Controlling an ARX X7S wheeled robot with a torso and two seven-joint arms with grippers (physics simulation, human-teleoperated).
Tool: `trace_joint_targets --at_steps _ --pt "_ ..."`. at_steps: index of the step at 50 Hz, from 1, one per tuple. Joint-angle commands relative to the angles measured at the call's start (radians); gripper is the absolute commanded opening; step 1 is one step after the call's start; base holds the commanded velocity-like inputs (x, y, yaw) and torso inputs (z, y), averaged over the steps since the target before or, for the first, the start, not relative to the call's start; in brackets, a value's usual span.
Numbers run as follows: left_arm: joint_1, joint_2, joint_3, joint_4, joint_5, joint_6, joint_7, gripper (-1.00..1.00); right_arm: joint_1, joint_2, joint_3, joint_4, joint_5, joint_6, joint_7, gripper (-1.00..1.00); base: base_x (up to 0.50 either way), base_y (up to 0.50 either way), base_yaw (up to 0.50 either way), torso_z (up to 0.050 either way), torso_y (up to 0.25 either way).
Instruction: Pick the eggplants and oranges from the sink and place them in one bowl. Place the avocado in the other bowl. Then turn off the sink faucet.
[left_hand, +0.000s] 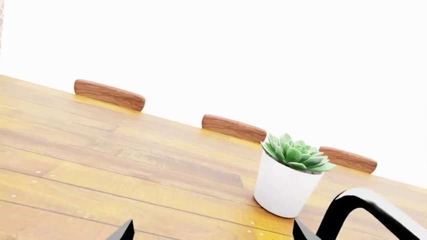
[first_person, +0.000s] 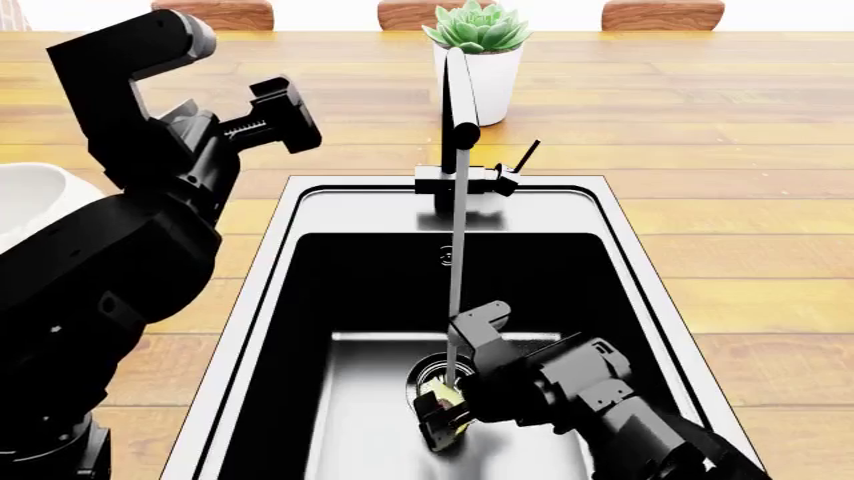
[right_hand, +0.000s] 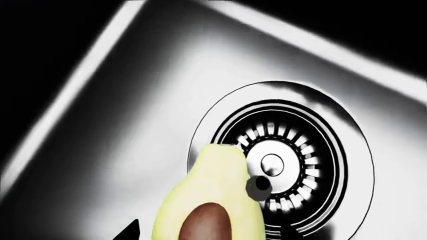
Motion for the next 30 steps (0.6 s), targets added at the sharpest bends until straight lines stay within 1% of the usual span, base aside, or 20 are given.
trace_joint_targets --at_steps 1,24,25,30 --pt "0.006 -0.001 0.002 -0.005 0.002 0.007 0.003 1.0 -0.001 -0.032 -0.014 0.09 -0.018 -0.04 -0.039 1.0 0.0 0.0 0.0 0.0 0.0" --pt "0.001 -0.004 0.007 0.0 -0.006 0.005 0.0 1.0 -0.013 -0.102 -0.049 0.253 -0.047 -0.11 -0.118 1.0 0.0 0.0 0.0 0.0 0.0" --pt "0.001 -0.004 0.008 0.0 -0.006 0.005 0.0 1.0 -0.014 -0.101 -0.051 0.25 -0.048 -0.109 -0.115 -1.0 0.0 0.0 0.0 0.0 0.0" --pt "-0.001 -0.004 0.009 0.003 -0.008 0.005 -0.001 1.0 -0.02 -0.066 -0.046 0.168 -0.032 -0.075 -0.08 -1.0 0.0 0.0 0.0 0.0 0.0"
